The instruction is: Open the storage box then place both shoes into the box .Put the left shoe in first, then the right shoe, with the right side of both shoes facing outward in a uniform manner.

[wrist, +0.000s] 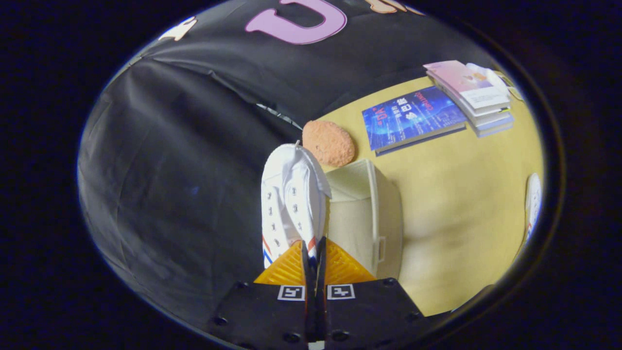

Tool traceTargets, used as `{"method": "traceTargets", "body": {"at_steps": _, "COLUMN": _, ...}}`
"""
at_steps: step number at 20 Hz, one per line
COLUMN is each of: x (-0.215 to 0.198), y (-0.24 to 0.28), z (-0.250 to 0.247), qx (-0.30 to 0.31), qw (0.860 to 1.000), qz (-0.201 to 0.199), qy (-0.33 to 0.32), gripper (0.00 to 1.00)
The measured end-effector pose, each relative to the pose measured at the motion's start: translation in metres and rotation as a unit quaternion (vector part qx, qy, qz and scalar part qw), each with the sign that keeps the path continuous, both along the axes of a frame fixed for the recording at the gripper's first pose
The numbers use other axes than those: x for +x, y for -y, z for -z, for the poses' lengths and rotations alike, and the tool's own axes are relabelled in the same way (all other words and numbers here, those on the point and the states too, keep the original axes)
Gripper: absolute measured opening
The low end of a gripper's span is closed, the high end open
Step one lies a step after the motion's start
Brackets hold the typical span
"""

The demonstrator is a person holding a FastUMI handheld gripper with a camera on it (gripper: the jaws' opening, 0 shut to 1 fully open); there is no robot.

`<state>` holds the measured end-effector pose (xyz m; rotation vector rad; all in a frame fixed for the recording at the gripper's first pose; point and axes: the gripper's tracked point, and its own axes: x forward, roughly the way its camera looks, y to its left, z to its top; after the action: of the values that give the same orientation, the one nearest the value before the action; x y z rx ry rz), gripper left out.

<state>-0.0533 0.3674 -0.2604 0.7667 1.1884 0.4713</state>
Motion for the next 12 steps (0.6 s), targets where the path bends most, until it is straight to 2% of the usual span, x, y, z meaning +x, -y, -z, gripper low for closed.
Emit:
{"method": "traceTargets", "body": {"at_steps": 9, "x": -0.008, "y": -0.061, "z": 0.042, "qx": -0.03, "qw": 0.999, "qz": -0.008, "qy": -0.034, "gripper": 0.04}}
{"method": "traceTargets", "body": {"at_steps": 12, "x": -0.007, "y": -0.07, "z": 0.048, "qx": -0.023, "qw": 0.999, "qz": 0.003, "qy": -0.034, "gripper": 0.05}}
